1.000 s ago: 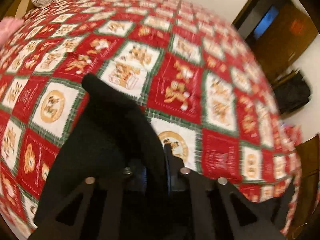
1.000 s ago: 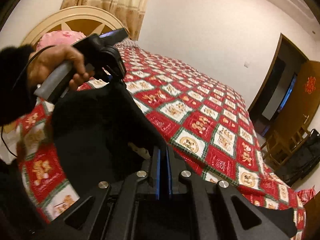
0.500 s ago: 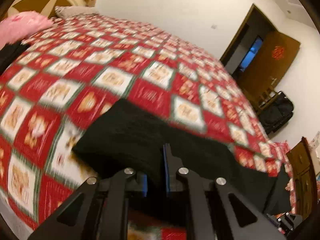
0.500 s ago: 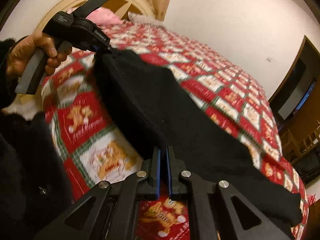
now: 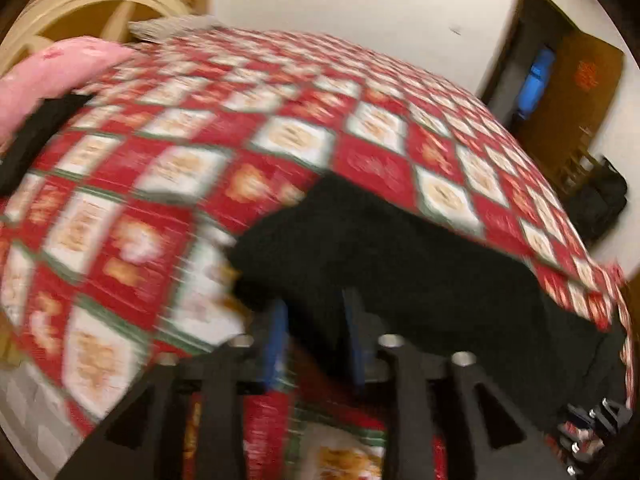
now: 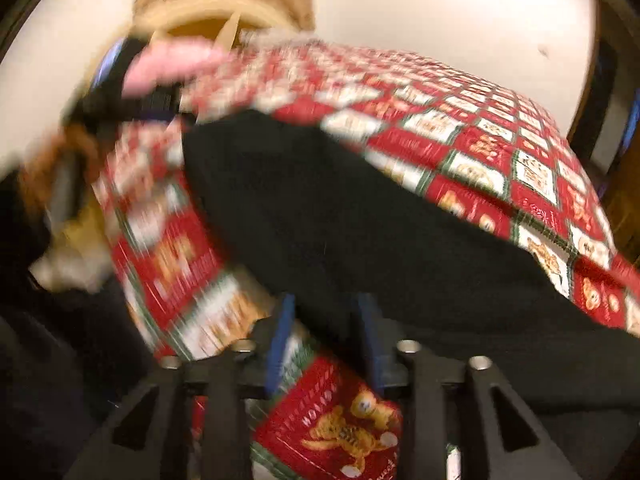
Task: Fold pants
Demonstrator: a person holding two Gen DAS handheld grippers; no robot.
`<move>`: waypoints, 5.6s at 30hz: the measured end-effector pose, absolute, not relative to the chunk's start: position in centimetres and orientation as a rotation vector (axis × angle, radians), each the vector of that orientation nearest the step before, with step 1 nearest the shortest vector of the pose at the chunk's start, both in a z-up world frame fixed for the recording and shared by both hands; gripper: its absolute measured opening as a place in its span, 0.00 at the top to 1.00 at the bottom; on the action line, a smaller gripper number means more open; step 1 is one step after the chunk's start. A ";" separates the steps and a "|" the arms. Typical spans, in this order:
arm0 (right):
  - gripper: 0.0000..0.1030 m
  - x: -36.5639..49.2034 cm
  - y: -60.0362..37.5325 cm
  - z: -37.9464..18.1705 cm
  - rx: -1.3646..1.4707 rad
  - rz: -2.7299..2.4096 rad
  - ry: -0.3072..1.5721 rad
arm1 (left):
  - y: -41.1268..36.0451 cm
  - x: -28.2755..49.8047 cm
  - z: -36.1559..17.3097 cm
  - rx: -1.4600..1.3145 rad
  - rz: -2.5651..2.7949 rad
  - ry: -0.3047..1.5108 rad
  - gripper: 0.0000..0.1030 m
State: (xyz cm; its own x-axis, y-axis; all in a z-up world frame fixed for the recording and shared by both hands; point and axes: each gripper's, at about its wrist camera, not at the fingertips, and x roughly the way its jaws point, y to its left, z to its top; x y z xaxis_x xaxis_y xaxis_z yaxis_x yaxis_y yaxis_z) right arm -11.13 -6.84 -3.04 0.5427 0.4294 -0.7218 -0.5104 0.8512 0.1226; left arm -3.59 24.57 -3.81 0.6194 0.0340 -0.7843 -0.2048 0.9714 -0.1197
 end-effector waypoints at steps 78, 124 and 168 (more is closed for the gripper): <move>0.95 -11.7 -41.5 -0.8 0.713 -0.395 0.781 | 16.3 -0.9 -7.8 -0.031 0.128 0.866 0.26; 0.89 -25.3 -44.8 -2.6 0.664 -0.631 0.738 | 7.3 -2.2 -3.6 0.032 -0.128 0.836 0.25; 0.80 0.6 -10.5 -6.3 -0.351 0.572 1.011 | 23.1 -1.0 -7.8 -0.152 0.338 0.883 0.06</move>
